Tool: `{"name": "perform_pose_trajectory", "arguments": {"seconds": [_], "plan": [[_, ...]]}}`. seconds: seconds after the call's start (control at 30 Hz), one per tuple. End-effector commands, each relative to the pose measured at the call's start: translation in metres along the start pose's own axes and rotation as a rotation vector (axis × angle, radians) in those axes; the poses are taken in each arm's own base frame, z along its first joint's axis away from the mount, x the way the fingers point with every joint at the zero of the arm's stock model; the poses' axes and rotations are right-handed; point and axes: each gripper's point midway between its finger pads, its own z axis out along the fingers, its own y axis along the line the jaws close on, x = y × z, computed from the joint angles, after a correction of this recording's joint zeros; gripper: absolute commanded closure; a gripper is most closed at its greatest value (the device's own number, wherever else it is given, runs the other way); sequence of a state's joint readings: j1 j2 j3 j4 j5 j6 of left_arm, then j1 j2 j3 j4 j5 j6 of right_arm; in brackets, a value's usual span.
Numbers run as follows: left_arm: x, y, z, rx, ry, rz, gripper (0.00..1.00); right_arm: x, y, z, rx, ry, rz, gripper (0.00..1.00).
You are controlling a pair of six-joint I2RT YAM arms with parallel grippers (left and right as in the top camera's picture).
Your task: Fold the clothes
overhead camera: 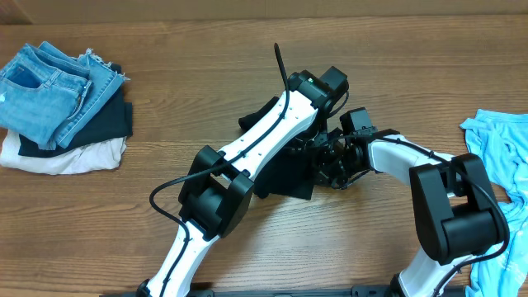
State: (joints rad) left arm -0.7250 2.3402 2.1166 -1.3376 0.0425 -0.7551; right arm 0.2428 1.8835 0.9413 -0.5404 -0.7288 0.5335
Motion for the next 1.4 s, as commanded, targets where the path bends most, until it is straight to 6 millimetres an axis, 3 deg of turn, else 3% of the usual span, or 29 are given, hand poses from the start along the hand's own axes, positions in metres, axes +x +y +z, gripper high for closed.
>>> {"name": "perform_pose_trajectory", "arguments": {"seconds": [0.0, 0.03, 0.07, 0.1, 0.2, 0.27, 0.37, 0.43, 0.5, 0.6, 0.77, 0.8, 0.87, 0.93, 0.97, 1.0, 1.13, 1.17, 1.27, 1.37], "plan": [[-0.005, -0.002, 0.001, -0.004, -0.021, 0.026, 0.57, 0.002, 0.029, -0.025, -0.048, -0.071, -0.125, 0.89], [-0.008, -0.002, -0.003, -0.003, -0.029, 0.072, 0.59, -0.002, 0.038, -0.043, -0.029, -0.150, -0.166, 0.87], [-0.019, 0.007, -0.021, -0.037, -0.080, 0.074, 0.57, -0.002, 0.043, -0.066, 0.021, -0.249, -0.196, 0.82], [-0.027, 0.011, -0.034, -0.055, -0.118, 0.078, 0.55, -0.001, 0.043, -0.076, 0.039, -0.281, -0.200, 0.82], [-0.065, 0.014, -0.094, -0.039, -0.297, 0.206, 0.42, 0.006, 0.056, -0.086, 0.004, -0.293, -0.284, 0.77], [-0.082, 0.047, -0.123, -0.099, -0.351, 0.188, 0.33, 0.012, 0.072, -0.086, -0.066, -0.266, -0.414, 0.63], [-0.076, 0.096, -0.117, -0.145, -0.222, 0.113, 0.30, 0.005, 0.079, -0.088, -0.084, -0.300, -0.446, 0.51], [-0.070, 0.122, -0.094, -0.090, -0.069, 0.075, 0.50, 0.001, 0.085, -0.091, -0.098, -0.325, -0.469, 0.50], [-0.063, 0.136, -0.069, -0.090, 0.027, 0.089, 0.57, 0.001, 0.084, -0.091, -0.096, -0.323, -0.467, 0.50], [-0.039, 0.125, -0.026, 0.019, 0.183, 0.162, 0.44, 0.002, 0.083, -0.090, -0.094, -0.318, -0.463, 0.50], [-0.035, 0.089, -0.007, 0.188, 0.198, 0.154, 0.35, 0.003, 0.078, -0.089, -0.075, -0.311, -0.451, 0.50], [-0.036, 0.085, -0.003, 0.189, 0.191, 0.127, 0.36, 0.003, 0.078, -0.089, -0.075, -0.311, -0.451, 0.50], [-0.043, 0.066, 0.000, 0.228, 0.157, 0.072, 0.47, 0.002, 0.077, -0.089, -0.069, -0.315, -0.449, 0.50], [-0.045, 0.050, -0.002, 0.276, 0.141, 0.056, 0.60, 0.002, 0.077, -0.089, -0.068, -0.313, -0.448, 0.50], [-0.046, 0.045, -0.002, 0.292, 0.137, 0.051, 0.74, 0.002, 0.077, -0.089, -0.068, -0.313, -0.448, 0.50], [-0.046, 0.040, -0.004, 0.318, 0.139, 0.033, 0.96, 0.003, 0.077, -0.089, -0.068, -0.312, -0.447, 0.50], [-0.055, 0.019, -0.037, 0.486, 0.157, -0.026, 0.96, 0.002, 0.074, -0.089, -0.052, -0.317, -0.439, 0.50], [-0.063, 0.014, -0.056, 0.517, 0.121, -0.026, 0.96, -0.001, 0.061, -0.089, 0.011, -0.329, -0.395, 0.50], [-0.071, 0.002, -0.082, 0.549, 0.062, -0.017, 0.95, -0.009, 0.021, -0.094, 0.191, -0.386, -0.182, 0.50], [-0.071, -0.006, -0.084, 0.527, 0.029, -0.015, 0.74, -0.009, 0.011, -0.096, 0.234, -0.402, -0.117, 0.44]]}}
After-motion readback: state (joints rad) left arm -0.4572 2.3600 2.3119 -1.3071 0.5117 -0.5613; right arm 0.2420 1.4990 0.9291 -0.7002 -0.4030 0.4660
